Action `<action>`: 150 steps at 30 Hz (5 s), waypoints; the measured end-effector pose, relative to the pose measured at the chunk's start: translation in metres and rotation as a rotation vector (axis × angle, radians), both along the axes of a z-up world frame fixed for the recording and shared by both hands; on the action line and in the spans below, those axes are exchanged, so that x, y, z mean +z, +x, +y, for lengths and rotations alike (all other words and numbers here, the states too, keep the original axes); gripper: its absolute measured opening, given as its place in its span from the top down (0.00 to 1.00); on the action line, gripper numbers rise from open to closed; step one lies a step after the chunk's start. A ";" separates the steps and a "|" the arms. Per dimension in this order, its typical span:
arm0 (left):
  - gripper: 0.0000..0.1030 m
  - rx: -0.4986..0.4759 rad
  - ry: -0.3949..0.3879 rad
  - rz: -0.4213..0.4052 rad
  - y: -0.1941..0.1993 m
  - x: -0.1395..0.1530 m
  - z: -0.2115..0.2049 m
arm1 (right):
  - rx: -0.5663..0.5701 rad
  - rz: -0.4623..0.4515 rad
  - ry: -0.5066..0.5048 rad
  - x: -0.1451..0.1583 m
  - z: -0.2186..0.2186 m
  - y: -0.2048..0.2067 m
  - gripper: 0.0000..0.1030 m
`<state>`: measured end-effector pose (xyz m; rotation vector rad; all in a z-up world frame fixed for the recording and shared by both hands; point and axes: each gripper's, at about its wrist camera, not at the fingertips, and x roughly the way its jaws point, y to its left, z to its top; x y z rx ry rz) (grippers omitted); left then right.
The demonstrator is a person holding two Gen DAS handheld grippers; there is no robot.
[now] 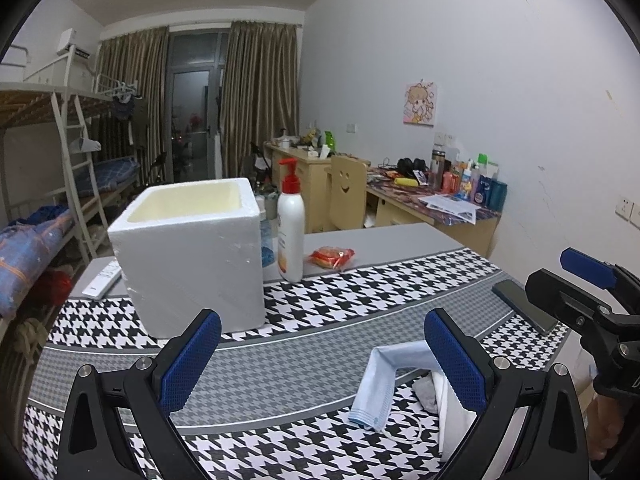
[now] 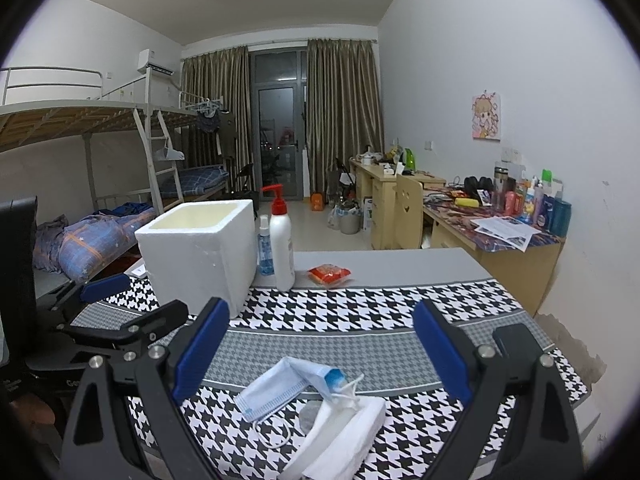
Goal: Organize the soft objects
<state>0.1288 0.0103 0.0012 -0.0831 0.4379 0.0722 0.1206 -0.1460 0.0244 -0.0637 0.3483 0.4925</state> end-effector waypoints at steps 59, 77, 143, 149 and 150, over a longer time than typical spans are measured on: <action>0.14 -0.154 -0.014 0.295 0.066 -0.083 -0.029 | -0.081 0.218 -0.054 -0.078 -0.024 0.031 0.07; 0.49 -0.206 -0.024 0.427 0.087 -0.109 -0.041 | -0.065 0.299 -0.065 -0.104 -0.027 0.039 0.07; 0.91 -0.233 -0.052 0.315 0.049 -0.075 -0.025 | -0.001 0.445 -0.053 -0.112 -0.027 0.033 0.93; 0.91 -0.225 -0.059 0.292 0.041 -0.069 -0.019 | 0.014 0.399 -0.039 -0.093 -0.025 0.023 0.94; 0.91 -0.223 -0.059 0.288 0.040 -0.067 -0.018 | 0.011 0.387 -0.037 -0.089 -0.025 0.022 0.94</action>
